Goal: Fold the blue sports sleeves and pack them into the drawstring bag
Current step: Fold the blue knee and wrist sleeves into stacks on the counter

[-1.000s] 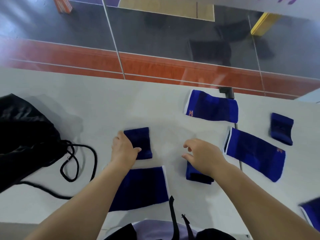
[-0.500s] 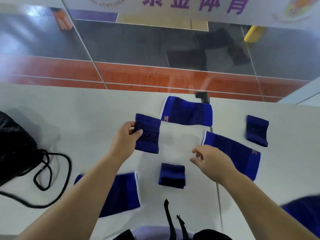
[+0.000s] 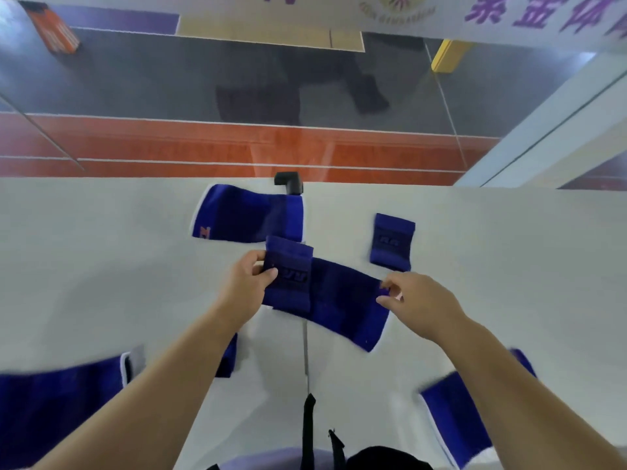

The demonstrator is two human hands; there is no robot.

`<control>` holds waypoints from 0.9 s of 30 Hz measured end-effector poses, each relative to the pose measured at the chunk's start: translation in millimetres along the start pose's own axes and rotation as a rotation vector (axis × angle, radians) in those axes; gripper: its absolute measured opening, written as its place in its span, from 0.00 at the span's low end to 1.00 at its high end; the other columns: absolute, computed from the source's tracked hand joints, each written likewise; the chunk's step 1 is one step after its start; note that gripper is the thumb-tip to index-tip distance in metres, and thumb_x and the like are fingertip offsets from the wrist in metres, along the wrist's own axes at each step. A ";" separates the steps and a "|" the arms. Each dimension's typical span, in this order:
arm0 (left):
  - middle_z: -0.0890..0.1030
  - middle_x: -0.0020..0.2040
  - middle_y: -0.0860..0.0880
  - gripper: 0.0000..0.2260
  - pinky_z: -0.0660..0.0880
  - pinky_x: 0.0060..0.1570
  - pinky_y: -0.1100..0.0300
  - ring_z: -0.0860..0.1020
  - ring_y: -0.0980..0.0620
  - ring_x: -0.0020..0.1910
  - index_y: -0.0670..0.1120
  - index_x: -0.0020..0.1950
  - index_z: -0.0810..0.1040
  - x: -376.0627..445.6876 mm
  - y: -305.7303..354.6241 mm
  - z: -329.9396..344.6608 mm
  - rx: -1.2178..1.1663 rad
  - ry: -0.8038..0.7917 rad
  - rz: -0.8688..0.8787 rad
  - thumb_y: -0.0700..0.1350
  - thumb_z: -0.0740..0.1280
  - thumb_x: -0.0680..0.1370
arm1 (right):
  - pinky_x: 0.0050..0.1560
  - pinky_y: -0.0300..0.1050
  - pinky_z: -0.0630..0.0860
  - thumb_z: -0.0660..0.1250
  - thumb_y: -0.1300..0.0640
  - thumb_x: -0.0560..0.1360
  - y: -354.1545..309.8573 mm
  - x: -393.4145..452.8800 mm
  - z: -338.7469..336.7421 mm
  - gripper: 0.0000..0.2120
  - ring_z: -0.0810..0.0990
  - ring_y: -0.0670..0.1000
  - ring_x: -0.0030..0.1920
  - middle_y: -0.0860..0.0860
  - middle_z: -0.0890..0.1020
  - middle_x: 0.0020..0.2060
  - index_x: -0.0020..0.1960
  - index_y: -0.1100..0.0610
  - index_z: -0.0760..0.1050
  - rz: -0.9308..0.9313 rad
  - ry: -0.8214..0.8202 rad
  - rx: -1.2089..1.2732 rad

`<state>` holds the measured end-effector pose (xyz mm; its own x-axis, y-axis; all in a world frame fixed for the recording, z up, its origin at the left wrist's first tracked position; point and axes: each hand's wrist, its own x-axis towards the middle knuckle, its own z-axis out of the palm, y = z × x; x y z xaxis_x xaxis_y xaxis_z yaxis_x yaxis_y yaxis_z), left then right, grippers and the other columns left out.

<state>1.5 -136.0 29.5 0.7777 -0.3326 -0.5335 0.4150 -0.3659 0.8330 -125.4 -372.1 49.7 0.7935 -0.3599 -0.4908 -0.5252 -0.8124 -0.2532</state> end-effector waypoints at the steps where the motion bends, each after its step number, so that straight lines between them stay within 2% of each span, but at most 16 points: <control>1: 0.82 0.43 0.48 0.11 0.78 0.51 0.51 0.81 0.47 0.45 0.50 0.47 0.74 2.2 2.2 8.4 -0.001 -0.010 -0.008 0.34 0.60 0.79 | 0.46 0.46 0.75 0.63 0.45 0.76 8.1 5.3 -4.1 0.12 0.77 0.50 0.48 0.45 0.79 0.50 0.56 0.49 0.74 0.044 0.021 0.000; 7: 0.83 0.44 0.48 0.10 0.78 0.48 0.56 0.81 0.50 0.45 0.48 0.50 0.75 18.7 12.7 33.2 0.004 -0.029 -0.017 0.34 0.60 0.80 | 0.41 0.45 0.72 0.63 0.48 0.77 34.3 49.3 -15.7 0.12 0.76 0.52 0.44 0.51 0.80 0.48 0.54 0.55 0.73 0.223 0.128 0.040; 11: 0.82 0.44 0.49 0.11 0.77 0.46 0.59 0.81 0.52 0.44 0.51 0.47 0.74 26.0 16.1 38.0 0.030 -0.020 -0.036 0.35 0.60 0.80 | 0.42 0.47 0.72 0.64 0.48 0.77 33.3 74.8 -9.1 0.18 0.75 0.54 0.45 0.55 0.77 0.52 0.59 0.59 0.71 0.305 0.172 0.162; 15: 0.83 0.46 0.47 0.10 0.78 0.50 0.54 0.81 0.49 0.47 0.50 0.48 0.76 28.2 14.1 37.1 0.069 -0.009 -0.041 0.36 0.59 0.80 | 0.45 0.50 0.74 0.67 0.47 0.75 25.6 93.2 3.8 0.22 0.77 0.60 0.52 0.59 0.74 0.56 0.60 0.62 0.68 0.417 0.189 0.305; 18: 0.83 0.50 0.42 0.09 0.78 0.54 0.48 0.81 0.44 0.50 0.44 0.53 0.77 27.8 12.7 36.0 0.086 -0.022 -0.044 0.37 0.57 0.81 | 0.43 0.50 0.72 0.70 0.52 0.74 22.1 101.3 6.3 0.23 0.77 0.59 0.50 0.59 0.76 0.55 0.61 0.63 0.66 0.473 0.193 0.441; 20: 0.82 0.50 0.41 0.10 0.78 0.54 0.45 0.81 0.42 0.50 0.42 0.54 0.77 27.7 11.4 34.4 0.102 -0.027 -0.056 0.38 0.56 0.82 | 0.41 0.49 0.71 0.71 0.54 0.73 23.9 103.7 4.5 0.21 0.75 0.57 0.45 0.58 0.78 0.52 0.59 0.63 0.67 0.480 0.186 0.509; 23: 0.82 0.49 0.39 0.10 0.77 0.54 0.44 0.80 0.39 0.51 0.46 0.49 0.78 27.4 7.6 31.6 0.101 -0.013 -0.078 0.39 0.56 0.82 | 0.41 0.48 0.70 0.69 0.56 0.74 29.6 101.4 5.1 0.15 0.75 0.56 0.44 0.56 0.79 0.49 0.55 0.60 0.70 0.417 0.189 0.402; 25: 0.82 0.51 0.38 0.11 0.78 0.53 0.46 0.80 0.39 0.51 0.47 0.48 0.78 26.2 4.7 29.1 0.100 -0.007 -0.094 0.39 0.57 0.82 | 0.41 0.48 0.71 0.66 0.57 0.75 32.4 95.1 6.0 0.09 0.76 0.55 0.45 0.56 0.79 0.49 0.53 0.59 0.70 0.354 0.247 0.363; 27: 0.82 0.52 0.37 0.11 0.78 0.53 0.45 0.81 0.39 0.51 0.47 0.48 0.79 24.7 0.7 25.9 0.094 -0.011 -0.111 0.39 0.57 0.81 | 0.41 0.47 0.72 0.63 0.59 0.77 32.5 85.0 4.7 0.04 0.76 0.54 0.44 0.54 0.79 0.47 0.51 0.58 0.71 0.299 0.316 0.425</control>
<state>8.8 -166.9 13.1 0.7241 -0.2952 -0.6233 0.4512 -0.4806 0.7519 -76.5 -427.0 -4.2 0.6113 -0.7158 -0.3377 -0.7646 -0.4241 -0.4853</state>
